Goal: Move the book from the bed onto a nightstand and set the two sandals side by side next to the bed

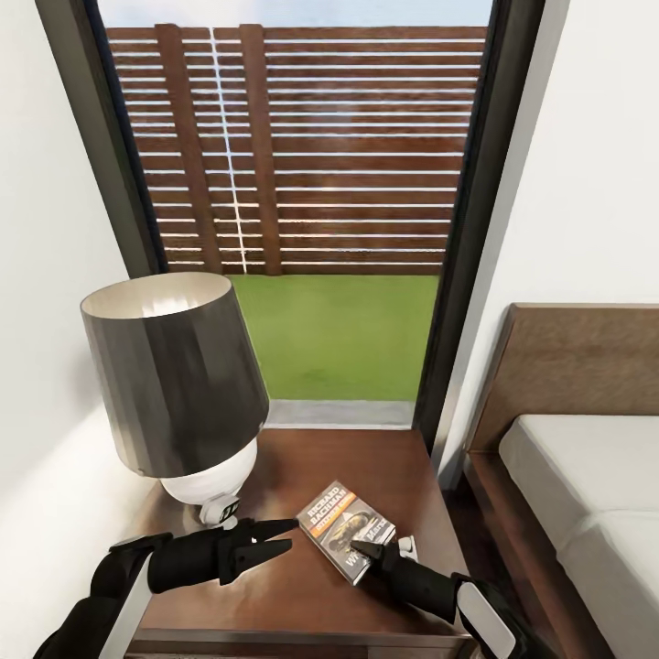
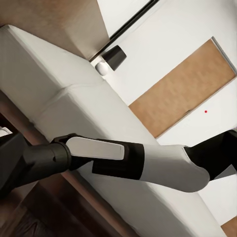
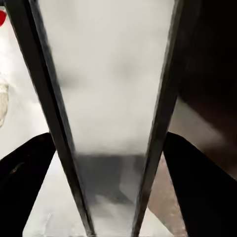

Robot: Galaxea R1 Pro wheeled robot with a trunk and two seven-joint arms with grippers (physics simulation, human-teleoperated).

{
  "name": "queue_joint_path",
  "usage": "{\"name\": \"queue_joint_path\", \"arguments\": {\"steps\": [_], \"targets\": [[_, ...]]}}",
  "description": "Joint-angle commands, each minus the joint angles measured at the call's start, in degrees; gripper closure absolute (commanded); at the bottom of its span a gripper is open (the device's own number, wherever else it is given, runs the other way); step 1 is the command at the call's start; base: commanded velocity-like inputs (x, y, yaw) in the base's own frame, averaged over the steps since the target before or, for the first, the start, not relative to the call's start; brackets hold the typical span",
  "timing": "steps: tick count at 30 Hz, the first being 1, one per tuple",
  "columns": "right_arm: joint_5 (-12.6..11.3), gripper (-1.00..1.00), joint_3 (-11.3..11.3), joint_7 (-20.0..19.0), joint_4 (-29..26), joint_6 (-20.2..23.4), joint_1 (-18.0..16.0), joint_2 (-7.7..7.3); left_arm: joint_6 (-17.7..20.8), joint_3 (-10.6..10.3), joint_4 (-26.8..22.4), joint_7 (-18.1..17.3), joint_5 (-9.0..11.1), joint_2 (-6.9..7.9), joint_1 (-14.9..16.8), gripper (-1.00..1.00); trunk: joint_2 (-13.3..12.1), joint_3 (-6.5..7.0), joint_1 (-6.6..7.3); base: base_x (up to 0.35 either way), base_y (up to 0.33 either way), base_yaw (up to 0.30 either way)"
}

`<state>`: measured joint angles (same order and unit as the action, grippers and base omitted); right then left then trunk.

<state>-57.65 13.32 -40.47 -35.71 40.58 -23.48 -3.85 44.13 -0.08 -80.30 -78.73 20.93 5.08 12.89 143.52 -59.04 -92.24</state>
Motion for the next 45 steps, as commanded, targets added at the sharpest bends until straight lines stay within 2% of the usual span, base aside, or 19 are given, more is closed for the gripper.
{"name": "queue_joint_path", "arguments": {"steps": [1,15,24,38,45], "targets": [[0.53,-1.00,0.31,0.57,0.12,0.11,0.01,-0.07,0.59,-0.01,-0.02,-0.10,0.14,0.01,0.03,-1.00,0.02,-0.06,0.00,0.000,0.000,0.000],[0.57,-1.00,0.31,0.57,0.12,0.11,0.01,-0.06,0.53,-0.01,-0.03,-0.17,0.16,0.03,0.03,-1.00,0.02,-0.06,0.00,0.000,0.000,0.000],[0.55,-1.00,0.31,0.57,0.12,0.11,0.01,-0.05,0.52,-0.01,-0.01,-0.07,0.16,0.01,0.03,-1.00,0.02,-0.06,0.00,-0.211,0.000,0.000],[0.58,-1.00,0.31,0.57,0.12,0.11,0.01,-0.04,0.56,-0.01,0.04,0.00,0.16,0.01,0.03,-1.00,0.02,-0.06,0.00,-0.011,0.000,0.000],[0.54,-1.00,0.31,0.57,0.12,0.11,0.01,-0.07,0.60,-0.01,0.02,0.06,0.08,0.01,0.03,-1.00,-0.08,1.49,0.18,0.000,0.000,0.000]]}}
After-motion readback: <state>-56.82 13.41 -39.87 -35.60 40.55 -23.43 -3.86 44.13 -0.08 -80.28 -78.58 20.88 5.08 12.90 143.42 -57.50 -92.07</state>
